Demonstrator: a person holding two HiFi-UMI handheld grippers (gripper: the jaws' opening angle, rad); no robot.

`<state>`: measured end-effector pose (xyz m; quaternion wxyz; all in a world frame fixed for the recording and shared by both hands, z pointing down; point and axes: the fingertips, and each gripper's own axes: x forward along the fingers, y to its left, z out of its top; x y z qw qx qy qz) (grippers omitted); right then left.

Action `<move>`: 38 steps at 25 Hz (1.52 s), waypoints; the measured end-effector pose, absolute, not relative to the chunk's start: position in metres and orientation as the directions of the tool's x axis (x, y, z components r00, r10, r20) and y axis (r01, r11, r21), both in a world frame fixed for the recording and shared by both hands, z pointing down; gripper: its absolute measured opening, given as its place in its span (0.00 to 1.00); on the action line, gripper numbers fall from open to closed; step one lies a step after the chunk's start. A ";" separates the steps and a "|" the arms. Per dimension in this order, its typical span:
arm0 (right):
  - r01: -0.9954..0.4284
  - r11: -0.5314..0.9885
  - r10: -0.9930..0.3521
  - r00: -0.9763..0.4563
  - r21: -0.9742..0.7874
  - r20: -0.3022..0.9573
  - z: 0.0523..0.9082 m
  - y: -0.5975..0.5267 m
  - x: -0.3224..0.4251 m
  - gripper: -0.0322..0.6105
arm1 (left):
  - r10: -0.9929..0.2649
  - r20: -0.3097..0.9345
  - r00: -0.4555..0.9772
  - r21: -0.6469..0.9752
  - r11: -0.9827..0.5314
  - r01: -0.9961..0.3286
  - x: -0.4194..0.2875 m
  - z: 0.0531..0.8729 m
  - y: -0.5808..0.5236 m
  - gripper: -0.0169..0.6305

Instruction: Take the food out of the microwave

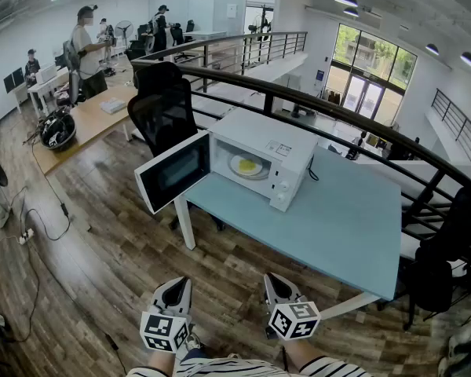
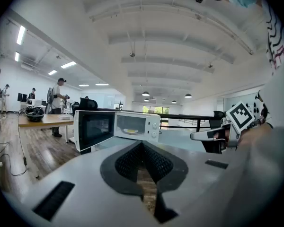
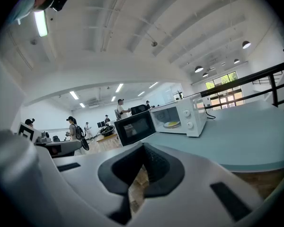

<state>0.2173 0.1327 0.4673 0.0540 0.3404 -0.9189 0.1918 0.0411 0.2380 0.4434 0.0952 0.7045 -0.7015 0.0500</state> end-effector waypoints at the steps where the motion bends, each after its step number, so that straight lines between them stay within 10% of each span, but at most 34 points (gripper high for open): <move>1: -0.642 0.695 -0.602 -0.765 -0.322 0.226 0.467 0.132 0.218 0.09 | -0.979 0.204 0.012 0.062 0.001 -0.998 0.043 0.444 0.237 0.06; 12: -0.631 0.668 -0.620 -0.765 -0.395 0.174 0.472 0.103 0.198 0.11 | -0.983 0.153 0.099 0.152 -0.076 -0.985 0.038 0.453 0.188 0.07; 15: -0.641 0.648 -0.635 -0.753 -0.411 0.173 0.473 0.088 0.179 0.34 | -0.976 0.154 0.152 0.185 -0.122 -0.975 0.023 0.458 0.163 0.26; 38: -0.827 0.337 -0.871 -0.456 -0.451 0.184 0.471 0.010 0.037 0.34 | -0.829 0.215 0.517 0.207 -0.479 -0.853 -0.119 0.467 0.030 0.26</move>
